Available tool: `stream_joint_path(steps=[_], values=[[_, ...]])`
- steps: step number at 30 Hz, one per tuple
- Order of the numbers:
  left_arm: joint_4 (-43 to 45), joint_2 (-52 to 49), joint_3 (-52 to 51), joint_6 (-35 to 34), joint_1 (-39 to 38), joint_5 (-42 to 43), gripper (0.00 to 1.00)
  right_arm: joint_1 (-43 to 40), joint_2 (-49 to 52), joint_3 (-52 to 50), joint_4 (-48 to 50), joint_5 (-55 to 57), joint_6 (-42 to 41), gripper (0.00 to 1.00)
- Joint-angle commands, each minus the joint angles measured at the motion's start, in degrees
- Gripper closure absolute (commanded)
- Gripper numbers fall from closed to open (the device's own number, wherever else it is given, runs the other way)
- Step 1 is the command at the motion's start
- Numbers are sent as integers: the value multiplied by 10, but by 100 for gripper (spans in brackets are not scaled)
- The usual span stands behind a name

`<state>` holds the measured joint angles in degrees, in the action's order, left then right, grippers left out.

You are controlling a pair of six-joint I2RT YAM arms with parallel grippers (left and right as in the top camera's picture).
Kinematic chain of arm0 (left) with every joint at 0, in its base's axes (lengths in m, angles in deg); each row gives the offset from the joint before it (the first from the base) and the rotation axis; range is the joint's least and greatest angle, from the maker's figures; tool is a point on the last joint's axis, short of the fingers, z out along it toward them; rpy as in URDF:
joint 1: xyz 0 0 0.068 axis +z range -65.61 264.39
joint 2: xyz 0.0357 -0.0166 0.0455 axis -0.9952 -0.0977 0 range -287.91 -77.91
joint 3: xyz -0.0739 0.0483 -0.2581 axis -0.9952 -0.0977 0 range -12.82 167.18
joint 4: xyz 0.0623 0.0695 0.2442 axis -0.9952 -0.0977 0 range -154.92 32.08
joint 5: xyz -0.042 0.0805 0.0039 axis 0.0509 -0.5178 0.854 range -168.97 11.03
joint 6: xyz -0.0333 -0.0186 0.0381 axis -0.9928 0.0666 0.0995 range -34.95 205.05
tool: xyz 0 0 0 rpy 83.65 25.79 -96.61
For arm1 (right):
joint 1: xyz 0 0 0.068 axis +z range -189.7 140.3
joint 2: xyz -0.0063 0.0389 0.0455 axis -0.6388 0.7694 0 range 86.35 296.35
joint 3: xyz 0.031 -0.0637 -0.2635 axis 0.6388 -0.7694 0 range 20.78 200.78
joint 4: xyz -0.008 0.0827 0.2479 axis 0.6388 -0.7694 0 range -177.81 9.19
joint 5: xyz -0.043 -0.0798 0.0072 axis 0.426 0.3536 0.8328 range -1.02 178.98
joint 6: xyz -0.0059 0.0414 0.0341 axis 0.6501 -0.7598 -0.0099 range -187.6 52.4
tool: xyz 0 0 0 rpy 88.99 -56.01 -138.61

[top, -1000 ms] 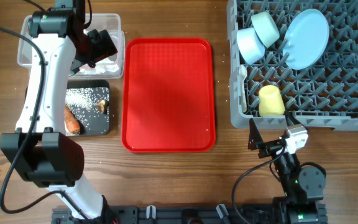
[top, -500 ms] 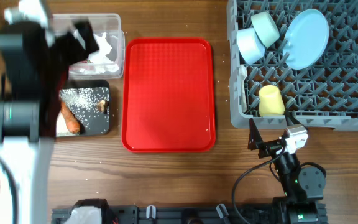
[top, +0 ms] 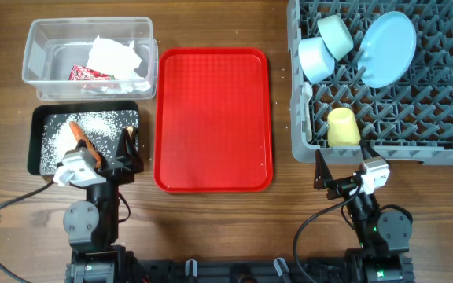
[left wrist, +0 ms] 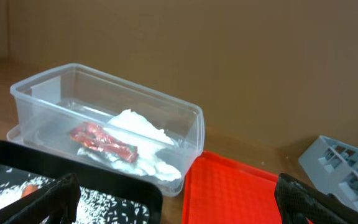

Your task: Sort waste into correct bins and load items into the dishwasher rack

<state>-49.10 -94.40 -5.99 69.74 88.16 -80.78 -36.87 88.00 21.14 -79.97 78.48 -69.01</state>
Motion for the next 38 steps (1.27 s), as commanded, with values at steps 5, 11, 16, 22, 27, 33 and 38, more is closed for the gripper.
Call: stream_joint_path(steps=[5,11,16,22,27,33,38], values=[[-24,110,-65,12,2,18,0,-2,-2,-1,1,-10,-1,0],[-132,163,-65,14,2,26,0,-2,-2,-1,1,-10,-1,0],[-132,162,-65,14,2,26,0,-2,-2,-1,1,-10,-1,0],[-132,162,-65,14,2,26,0,-2,-2,-1,1,-10,-1,0],[-132,162,-65,14,2,26,0,-2,-2,-1,1,-10,-1,0],[-132,162,-65,14,2,26,0,-2,-2,-1,1,-10,-1,0],[-132,162,-65,14,2,26,0,-2,-2,-1,1,-10,-1,0]])
